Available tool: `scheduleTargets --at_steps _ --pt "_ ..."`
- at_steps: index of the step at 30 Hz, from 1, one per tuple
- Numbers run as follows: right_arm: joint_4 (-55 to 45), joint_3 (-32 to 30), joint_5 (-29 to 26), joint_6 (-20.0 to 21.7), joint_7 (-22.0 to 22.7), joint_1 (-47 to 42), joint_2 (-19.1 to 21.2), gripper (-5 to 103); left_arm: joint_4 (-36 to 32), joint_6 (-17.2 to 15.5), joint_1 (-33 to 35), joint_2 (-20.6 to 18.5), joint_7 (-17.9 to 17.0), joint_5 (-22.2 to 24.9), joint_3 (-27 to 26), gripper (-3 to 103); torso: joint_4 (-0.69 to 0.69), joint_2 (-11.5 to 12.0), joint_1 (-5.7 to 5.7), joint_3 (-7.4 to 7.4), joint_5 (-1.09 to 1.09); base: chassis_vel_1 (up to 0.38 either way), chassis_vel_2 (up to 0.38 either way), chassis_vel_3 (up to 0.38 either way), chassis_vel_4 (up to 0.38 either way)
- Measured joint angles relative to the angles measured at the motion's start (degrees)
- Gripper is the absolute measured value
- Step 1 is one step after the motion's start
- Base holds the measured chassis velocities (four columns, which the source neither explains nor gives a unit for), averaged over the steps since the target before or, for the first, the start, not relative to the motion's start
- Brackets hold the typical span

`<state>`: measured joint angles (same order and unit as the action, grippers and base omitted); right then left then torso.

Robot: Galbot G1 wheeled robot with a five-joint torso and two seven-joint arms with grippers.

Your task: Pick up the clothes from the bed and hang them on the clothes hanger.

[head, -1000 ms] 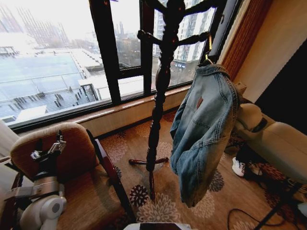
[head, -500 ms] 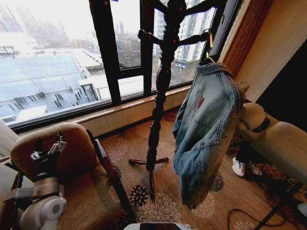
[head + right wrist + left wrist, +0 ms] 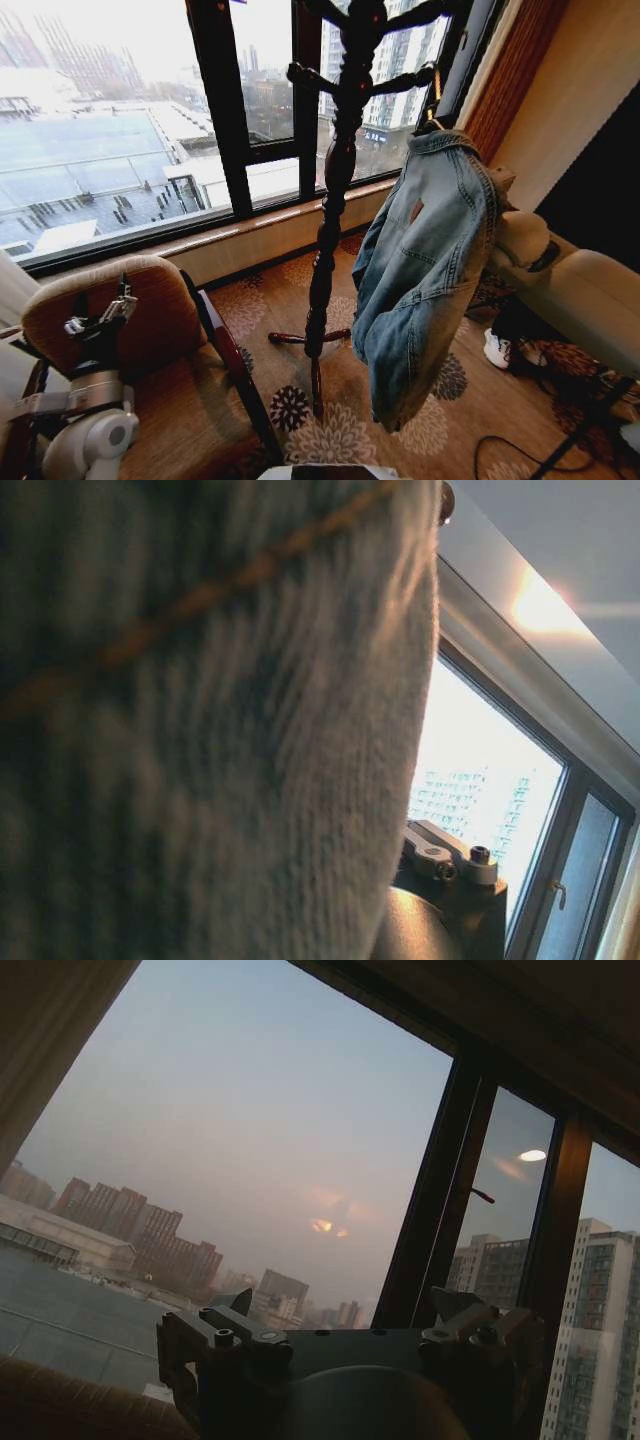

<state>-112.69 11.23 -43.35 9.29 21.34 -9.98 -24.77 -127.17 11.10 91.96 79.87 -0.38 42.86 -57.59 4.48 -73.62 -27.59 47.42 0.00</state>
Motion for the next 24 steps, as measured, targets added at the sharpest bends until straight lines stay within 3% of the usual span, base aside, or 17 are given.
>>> scheduleTargets --at_steps 24 --pt "2.5 5.9 0.6 -0.7 -1.0 5.2 -3.0 15 2.0 0.2 -0.8 -1.2 0.3 1.0 -0.4 100 -0.02 0.0 -0.01 0.00 -0.01 0.000 0.000 0.000 0.000"
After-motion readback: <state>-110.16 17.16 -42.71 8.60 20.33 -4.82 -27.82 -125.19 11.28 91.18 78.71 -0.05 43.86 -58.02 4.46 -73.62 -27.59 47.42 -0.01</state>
